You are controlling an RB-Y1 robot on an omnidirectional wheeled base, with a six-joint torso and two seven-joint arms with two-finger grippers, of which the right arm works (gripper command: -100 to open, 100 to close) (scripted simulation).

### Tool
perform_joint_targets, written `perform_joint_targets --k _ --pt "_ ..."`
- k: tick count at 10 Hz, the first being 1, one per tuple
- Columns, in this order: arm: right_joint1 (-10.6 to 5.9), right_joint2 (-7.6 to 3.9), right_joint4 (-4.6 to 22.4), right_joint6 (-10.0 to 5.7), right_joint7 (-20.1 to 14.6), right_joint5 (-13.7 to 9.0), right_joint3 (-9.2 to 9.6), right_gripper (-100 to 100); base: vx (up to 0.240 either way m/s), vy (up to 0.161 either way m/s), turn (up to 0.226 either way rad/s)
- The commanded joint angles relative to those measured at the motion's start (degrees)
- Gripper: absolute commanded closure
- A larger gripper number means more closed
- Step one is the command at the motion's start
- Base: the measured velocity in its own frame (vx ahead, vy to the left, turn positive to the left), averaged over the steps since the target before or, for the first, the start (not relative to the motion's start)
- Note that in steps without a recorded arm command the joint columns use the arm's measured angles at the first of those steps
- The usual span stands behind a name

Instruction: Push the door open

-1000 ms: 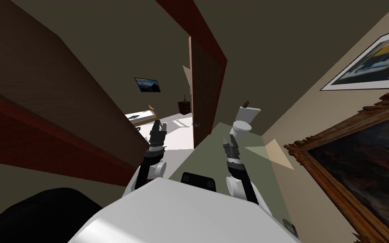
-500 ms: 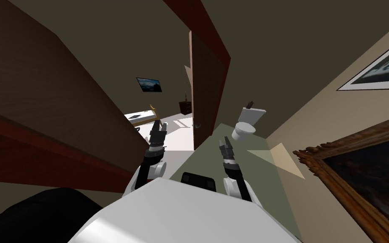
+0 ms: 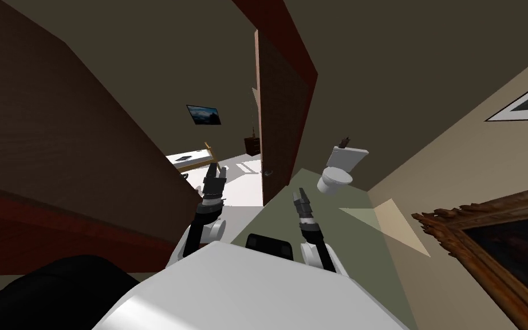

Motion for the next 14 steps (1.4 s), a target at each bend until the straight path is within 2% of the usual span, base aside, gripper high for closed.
perform_joint_targets --k 1,3,14 --pt "-0.38 -0.25 2.53 -1.06 -0.47 1.07 1.36 -100 0.099 -0.043 0.086" --pt "-1.1 -0.65 5.73 -2.31 -1.14 2.2 2.73 -100 0.146 -0.072 0.08" --pt "-3.73 -1.98 17.37 -6.86 -3.54 6.32 7.71 -100 0.103 -0.039 0.054"
